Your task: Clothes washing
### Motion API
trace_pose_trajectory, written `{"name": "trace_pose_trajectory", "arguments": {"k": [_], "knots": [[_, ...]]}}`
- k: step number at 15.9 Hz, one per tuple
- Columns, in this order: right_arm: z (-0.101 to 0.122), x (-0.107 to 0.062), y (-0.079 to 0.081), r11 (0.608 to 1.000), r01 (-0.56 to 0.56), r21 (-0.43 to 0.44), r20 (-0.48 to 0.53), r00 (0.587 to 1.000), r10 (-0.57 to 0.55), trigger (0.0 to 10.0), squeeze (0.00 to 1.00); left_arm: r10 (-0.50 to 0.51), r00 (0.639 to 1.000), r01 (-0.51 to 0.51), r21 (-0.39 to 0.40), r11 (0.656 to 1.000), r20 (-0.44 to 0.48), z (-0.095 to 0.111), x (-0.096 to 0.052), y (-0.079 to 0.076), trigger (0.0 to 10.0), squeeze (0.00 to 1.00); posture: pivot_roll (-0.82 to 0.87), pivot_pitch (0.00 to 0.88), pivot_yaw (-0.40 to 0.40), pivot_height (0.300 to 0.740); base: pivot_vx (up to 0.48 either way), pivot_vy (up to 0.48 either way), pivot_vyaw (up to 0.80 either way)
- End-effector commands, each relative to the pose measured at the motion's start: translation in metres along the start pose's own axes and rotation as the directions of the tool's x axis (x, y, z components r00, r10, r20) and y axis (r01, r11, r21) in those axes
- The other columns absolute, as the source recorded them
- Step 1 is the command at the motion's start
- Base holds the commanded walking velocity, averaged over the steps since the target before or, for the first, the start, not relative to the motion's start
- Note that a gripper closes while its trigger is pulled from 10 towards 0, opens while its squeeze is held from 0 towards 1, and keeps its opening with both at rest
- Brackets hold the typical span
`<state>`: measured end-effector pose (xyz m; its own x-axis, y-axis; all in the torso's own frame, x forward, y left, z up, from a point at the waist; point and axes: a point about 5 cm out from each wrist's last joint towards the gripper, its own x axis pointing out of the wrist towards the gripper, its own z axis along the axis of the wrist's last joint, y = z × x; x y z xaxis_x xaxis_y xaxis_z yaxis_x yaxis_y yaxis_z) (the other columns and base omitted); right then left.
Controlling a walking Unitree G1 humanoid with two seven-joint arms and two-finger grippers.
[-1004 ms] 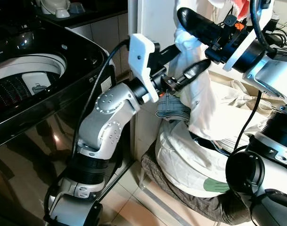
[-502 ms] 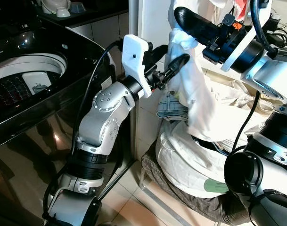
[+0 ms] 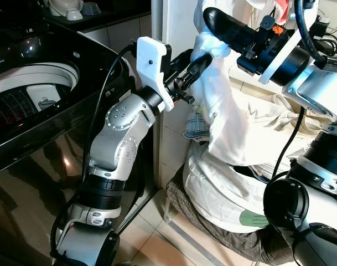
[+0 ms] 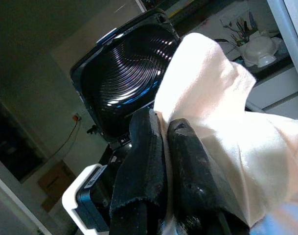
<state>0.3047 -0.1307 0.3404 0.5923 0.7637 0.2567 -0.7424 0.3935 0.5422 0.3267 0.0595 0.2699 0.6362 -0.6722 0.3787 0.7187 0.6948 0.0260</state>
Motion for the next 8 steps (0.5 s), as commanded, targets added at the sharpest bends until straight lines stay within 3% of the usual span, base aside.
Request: {"name": "trace_pose_trajectory", "arguments": {"k": [1,2,3,4,5,6,8], "knots": [[0.001,-0.001,0.004,1.0,-0.004,-0.028,-0.002,1.0,0.004,0.0,0.0,0.007,1.0,-0.007,0.0,1.0,0.027,0.007,0.004,0.003,0.0,0.0,-0.03,0.0,-0.027,0.74,0.0,0.0,0.0],[0.0,-0.001,0.003,0.999,0.002,-0.038,0.001,1.0,-0.002,0.0,0.0,0.01,1.0,-0.01,0.0,1.0,0.027,0.008,0.004,0.005,0.0,0.0,-0.03,0.0,-0.026,0.74,0.0,0.0,0.0],[0.0,-0.001,0.003,0.998,0.01,-0.056,0.008,1.0,-0.01,3.1,0.0,0.027,0.999,-0.027,0.009,1.0,0.026,0.009,0.003,0.01,0.0,0.0,-0.03,0.0,-0.024,0.74,0.0,0.0,0.0],[0.0,-0.001,0.003,0.998,0.014,-0.066,0.01,1.0,-0.013,3.1,0.0,0.04,0.999,-0.041,0.017,0.999,0.026,0.01,0.003,0.012,0.0,0.0,-0.03,0.0,-0.023,0.74,0.0,0.0,0.0],[0.0,-0.002,0.003,0.997,0.025,-0.074,0.021,1.0,-0.024,10.0,0.41,0.083,0.996,-0.085,0.053,0.995,0.022,0.014,0.001,0.023,0.0,0.0,-0.03,0.0,-0.019,0.74,0.0,0.0,0.0],[0.0,-0.002,0.001,0.998,0.028,-0.059,0.046,0.999,-0.025,10.0,1.0,0.135,0.991,-0.135,0.114,0.984,0.011,0.02,0.0,0.04,0.0,0.0,-0.03,0.0,-0.016,0.74,0.0,0.0,0.0],[-0.002,-0.007,-0.004,0.993,0.081,-0.085,0.042,0.996,-0.078,10.0,1.0,0.29,0.957,-0.281,0.295,0.913,0.013,0.049,-0.007,0.089,0.0,0.0,-0.02,0.0,-0.007,0.74,0.0,0.0,0.0]]}}
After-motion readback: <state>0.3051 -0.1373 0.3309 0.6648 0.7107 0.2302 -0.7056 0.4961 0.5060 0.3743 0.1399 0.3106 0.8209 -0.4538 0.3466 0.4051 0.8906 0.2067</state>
